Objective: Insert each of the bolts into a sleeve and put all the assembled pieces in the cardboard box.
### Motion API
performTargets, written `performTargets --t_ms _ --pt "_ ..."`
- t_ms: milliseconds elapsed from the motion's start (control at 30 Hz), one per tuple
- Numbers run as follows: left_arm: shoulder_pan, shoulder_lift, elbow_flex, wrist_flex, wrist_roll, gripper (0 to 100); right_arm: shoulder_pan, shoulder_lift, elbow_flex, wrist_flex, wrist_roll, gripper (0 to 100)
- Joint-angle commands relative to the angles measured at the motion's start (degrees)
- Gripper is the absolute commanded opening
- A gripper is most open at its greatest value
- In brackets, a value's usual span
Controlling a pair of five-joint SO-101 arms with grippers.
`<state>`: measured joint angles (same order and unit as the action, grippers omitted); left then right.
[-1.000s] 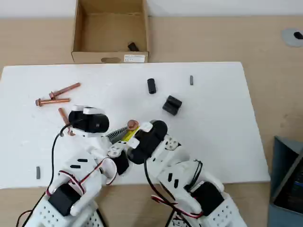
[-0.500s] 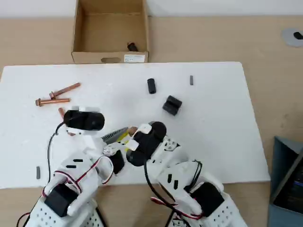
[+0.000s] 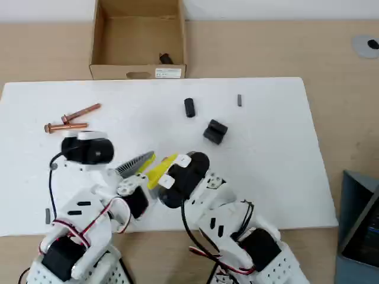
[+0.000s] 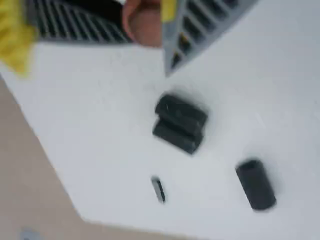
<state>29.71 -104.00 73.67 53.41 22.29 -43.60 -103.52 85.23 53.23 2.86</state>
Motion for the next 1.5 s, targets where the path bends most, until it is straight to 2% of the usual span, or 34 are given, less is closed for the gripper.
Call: performTargets --t_ms 0,133,333,500,767,1067,1300,1467 --pt "-4.57 -0.4 -3.78 -0.18 -0.35 0 -0.31 -9.27 -2.86 -1.32 0.26 0.9" --pt "-15.03 -0.4 -2.46 0.09 -2.02 0 1.54 -8.84 -2.68 -1.32 -0.44 0.9" --pt "-30.07 -0.4 5.54 -0.09 -15.56 0 12.35 -4.35 -3.82 -1.41 -4.22 0.9" --pt "-37.45 -0.4 14.15 0.09 -21.63 0 14.11 2.07 -11.38 -1.32 -4.22 0.9" --pt "-39.03 -0.4 22.07 -0.18 -23.03 0 14.29 29.49 -32.92 -2.2 -4.31 0.9" --pt "-38.59 -0.4 22.86 -0.26 -23.03 0 14.37 61.76 -53.05 -14.68 -3.87 0.9" --pt "-38.59 -0.4 22.77 -0.26 -23.03 0 14.37 86.37 -70.2 -22.95 1.93 0.9" --pt "-38.59 -0.4 22.77 -0.09 -23.03 0 14.37 102.55 -84.88 -25.14 4.75 0.9"
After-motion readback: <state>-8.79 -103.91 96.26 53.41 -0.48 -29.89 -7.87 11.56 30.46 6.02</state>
